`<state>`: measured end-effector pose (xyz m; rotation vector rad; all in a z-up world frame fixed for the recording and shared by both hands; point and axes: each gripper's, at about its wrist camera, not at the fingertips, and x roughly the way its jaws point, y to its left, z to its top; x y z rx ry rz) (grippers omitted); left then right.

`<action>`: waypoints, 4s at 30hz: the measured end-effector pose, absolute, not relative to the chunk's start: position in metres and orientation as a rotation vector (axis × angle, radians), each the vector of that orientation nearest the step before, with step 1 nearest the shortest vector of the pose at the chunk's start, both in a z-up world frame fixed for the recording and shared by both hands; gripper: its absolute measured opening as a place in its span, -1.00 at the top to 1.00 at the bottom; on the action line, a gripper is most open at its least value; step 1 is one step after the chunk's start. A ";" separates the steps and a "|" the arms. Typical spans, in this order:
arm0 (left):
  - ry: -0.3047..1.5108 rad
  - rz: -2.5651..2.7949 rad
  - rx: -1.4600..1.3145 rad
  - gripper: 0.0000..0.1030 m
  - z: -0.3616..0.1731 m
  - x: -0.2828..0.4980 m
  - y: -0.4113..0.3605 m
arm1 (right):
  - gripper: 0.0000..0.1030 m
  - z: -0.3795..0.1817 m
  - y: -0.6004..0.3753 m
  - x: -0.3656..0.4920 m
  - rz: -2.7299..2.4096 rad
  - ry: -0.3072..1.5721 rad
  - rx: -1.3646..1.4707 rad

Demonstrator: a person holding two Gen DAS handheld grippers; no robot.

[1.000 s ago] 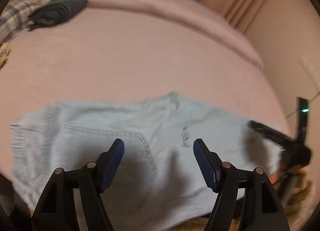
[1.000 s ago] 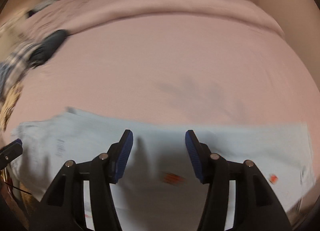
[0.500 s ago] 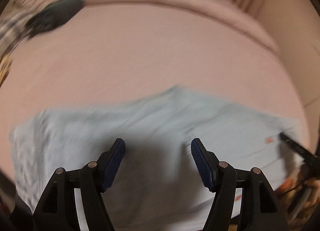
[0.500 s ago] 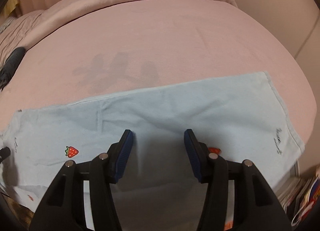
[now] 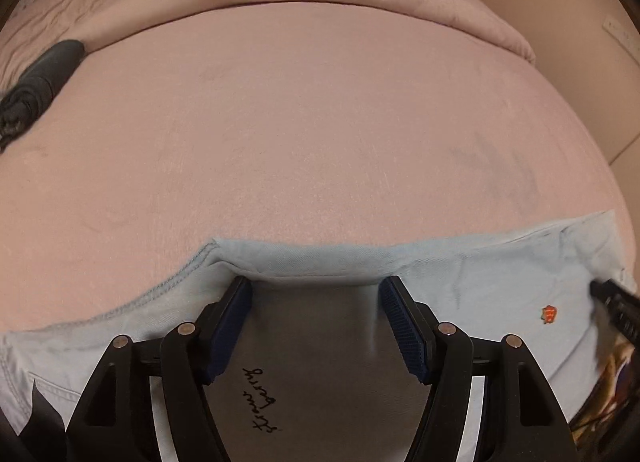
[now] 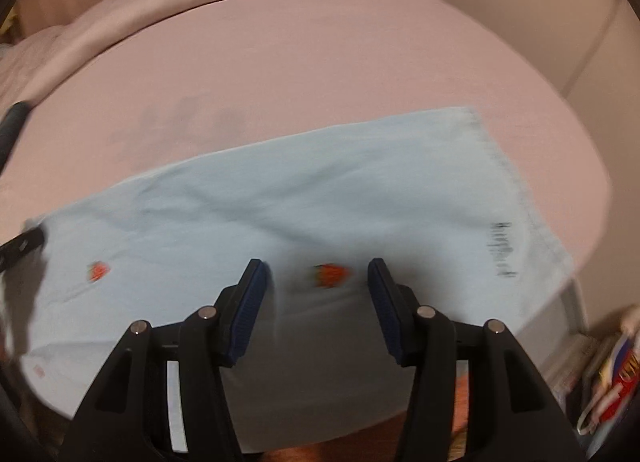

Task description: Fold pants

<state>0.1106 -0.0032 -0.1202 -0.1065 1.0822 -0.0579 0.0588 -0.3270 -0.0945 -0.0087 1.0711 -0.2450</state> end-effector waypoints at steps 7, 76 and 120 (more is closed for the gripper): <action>1.079 -0.074 -0.136 -0.36 -0.122 0.106 -0.002 | -0.28 -0.098 -0.362 0.062 -0.274 1.053 0.110; 1.144 -0.384 -0.619 -0.51 -0.121 0.048 0.006 | 0.64 -0.099 -0.208 0.033 0.399 1.074 0.114; 1.216 -0.295 -0.424 0.95 -0.120 0.012 -0.008 | 0.06 -0.067 -0.268 -0.024 0.176 1.137 0.089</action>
